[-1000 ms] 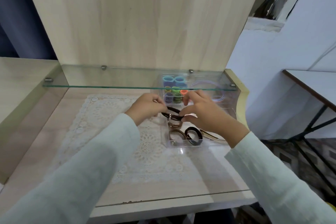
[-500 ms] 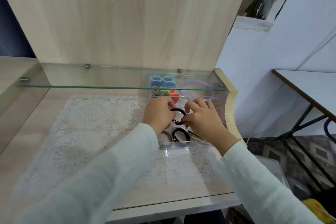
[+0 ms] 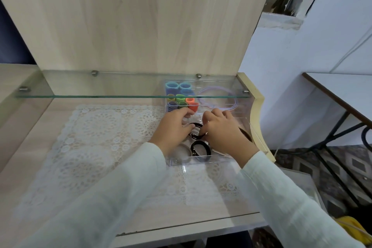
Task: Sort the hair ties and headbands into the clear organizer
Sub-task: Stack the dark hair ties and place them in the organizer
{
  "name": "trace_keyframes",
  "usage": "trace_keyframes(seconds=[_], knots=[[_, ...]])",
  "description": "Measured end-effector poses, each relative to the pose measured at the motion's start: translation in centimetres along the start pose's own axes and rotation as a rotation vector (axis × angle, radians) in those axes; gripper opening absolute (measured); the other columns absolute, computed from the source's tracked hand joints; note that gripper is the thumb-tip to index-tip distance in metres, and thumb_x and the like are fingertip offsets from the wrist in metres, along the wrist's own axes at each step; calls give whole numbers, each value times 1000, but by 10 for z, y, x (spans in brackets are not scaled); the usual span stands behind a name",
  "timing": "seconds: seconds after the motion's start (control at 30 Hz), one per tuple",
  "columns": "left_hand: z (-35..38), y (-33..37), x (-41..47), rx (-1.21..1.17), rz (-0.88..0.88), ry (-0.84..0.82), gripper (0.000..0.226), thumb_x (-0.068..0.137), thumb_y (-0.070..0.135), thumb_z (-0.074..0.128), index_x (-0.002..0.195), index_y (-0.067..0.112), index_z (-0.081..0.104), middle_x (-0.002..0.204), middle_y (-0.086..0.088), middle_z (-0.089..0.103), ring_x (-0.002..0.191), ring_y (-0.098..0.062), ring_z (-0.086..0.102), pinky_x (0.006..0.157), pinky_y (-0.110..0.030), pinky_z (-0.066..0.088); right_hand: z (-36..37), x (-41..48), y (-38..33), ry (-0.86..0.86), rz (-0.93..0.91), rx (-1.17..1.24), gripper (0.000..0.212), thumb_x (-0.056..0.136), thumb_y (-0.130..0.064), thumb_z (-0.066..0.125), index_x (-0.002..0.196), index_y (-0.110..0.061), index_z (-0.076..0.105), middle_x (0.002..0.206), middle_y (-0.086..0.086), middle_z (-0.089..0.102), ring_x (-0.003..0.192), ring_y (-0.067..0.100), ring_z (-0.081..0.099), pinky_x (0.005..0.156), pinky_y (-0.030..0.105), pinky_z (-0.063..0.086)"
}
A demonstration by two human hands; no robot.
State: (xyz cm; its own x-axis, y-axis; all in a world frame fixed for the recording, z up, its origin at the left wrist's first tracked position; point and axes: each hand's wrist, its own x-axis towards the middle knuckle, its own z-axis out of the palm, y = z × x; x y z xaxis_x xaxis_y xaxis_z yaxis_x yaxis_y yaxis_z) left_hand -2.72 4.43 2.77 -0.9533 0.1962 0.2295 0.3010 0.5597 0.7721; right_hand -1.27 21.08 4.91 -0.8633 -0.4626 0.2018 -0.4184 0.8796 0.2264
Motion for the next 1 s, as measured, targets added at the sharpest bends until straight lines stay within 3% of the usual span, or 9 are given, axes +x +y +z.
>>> trace_keyframes(seconds=[0.23,0.4,0.63,0.8,1.0], knots=[[-13,-10,-11,244,118,-20,26,91,13,56,112,24,69,111,8,70,101,-13,62,88,-35,51,-10,2,-2,-151,10,-24,20,88,-32,60,104,-38,71,115,-5,50,114,25,39,92,39,28],[-16,-6,-15,513,247,-1,35,83,24,40,100,30,70,100,13,72,98,-11,63,90,-36,36,-15,2,-4,-184,6,-11,22,90,-32,59,107,-39,70,117,-5,50,115,25,38,93,38,29],[-16,-7,-15,508,227,-3,40,81,29,33,97,33,69,105,19,69,100,-5,59,93,-35,25,-17,1,-1,-226,-1,22,30,90,-22,58,111,-41,67,123,-6,50,117,24,38,96,39,30],[-19,-12,-21,462,201,-4,37,81,27,32,93,34,66,101,22,66,99,-2,56,93,-32,22,-24,-2,12,-250,90,253,43,84,-8,53,112,-38,65,125,-8,51,119,19,38,98,37,29],[-23,-16,-28,433,236,-51,37,86,31,32,94,35,67,108,26,64,108,2,53,94,-30,18,-13,0,24,-227,228,415,30,89,-18,56,112,-36,65,126,-10,58,119,19,45,103,39,34]])
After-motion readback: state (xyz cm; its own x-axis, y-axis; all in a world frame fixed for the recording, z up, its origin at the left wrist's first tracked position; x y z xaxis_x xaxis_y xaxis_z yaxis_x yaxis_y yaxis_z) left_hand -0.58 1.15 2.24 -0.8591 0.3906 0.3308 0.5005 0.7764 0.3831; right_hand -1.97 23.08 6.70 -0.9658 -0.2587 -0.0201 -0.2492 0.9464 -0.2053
